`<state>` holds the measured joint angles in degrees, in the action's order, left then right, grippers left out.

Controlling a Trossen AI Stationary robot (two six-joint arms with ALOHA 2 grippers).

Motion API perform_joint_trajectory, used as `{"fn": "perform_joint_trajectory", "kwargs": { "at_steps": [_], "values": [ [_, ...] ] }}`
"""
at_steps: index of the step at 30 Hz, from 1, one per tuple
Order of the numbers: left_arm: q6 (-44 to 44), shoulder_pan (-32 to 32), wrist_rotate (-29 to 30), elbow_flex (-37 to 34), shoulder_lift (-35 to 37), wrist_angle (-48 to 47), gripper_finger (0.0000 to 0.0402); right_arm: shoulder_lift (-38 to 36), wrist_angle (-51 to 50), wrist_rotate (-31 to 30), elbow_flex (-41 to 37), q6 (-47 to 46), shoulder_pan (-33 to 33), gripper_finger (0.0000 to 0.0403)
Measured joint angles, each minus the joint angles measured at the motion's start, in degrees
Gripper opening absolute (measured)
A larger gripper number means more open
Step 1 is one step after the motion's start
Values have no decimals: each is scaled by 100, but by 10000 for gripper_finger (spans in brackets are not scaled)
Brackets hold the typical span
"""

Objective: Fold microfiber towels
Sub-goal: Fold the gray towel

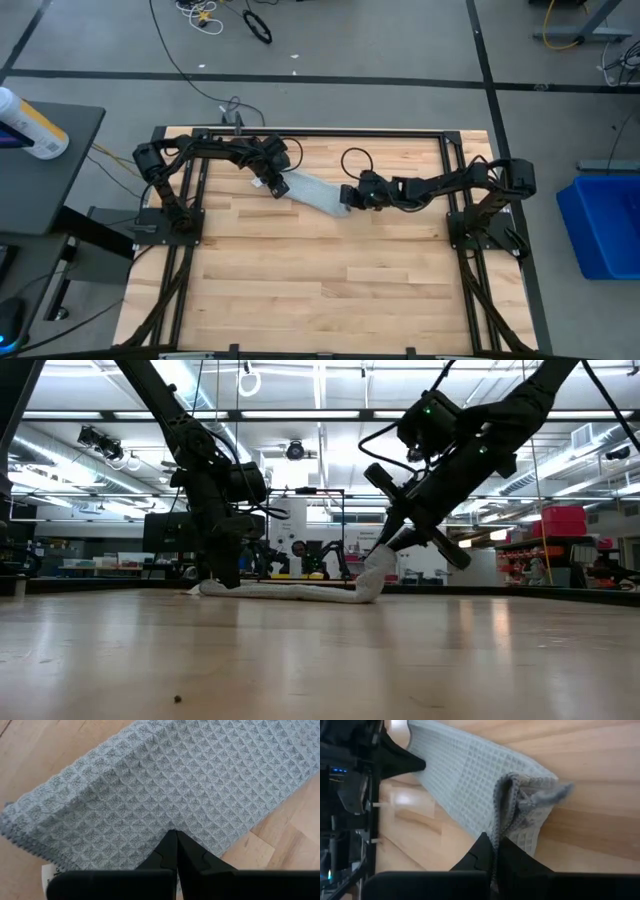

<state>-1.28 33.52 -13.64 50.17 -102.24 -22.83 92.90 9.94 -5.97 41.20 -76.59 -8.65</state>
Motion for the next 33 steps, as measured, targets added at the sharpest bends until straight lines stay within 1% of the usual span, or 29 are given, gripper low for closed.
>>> {"fn": "perform_joint_trajectory", "kwargs": {
  "at_steps": [4, 10, 17, 23, 31, 33],
  "values": [
    [1, 0, -6, -2, 0, 0, 0, -2, 117, 4, 8, 13, -30, 6],
    [11, -2, -11, -2, 0, 4, 0, 73, 702, -1, 10, 13, -87, 6],
    [45, -2, -16, -4, 0, 2, 0, 551, 1331, 21, 252, -7, -105, 6],
    [55, -4, -17, -4, 0, 0, 0, 1170, 1406, 215, 999, 187, -131, 6],
    [56, -4, -42, -4, 0, 2, 0, 2104, 1452, 778, 2296, 485, -314, 6],
    [57, -4, -55, -4, 0, 2, 0, 2235, 1389, 860, 2517, 499, -358, 6]
  ]
}}
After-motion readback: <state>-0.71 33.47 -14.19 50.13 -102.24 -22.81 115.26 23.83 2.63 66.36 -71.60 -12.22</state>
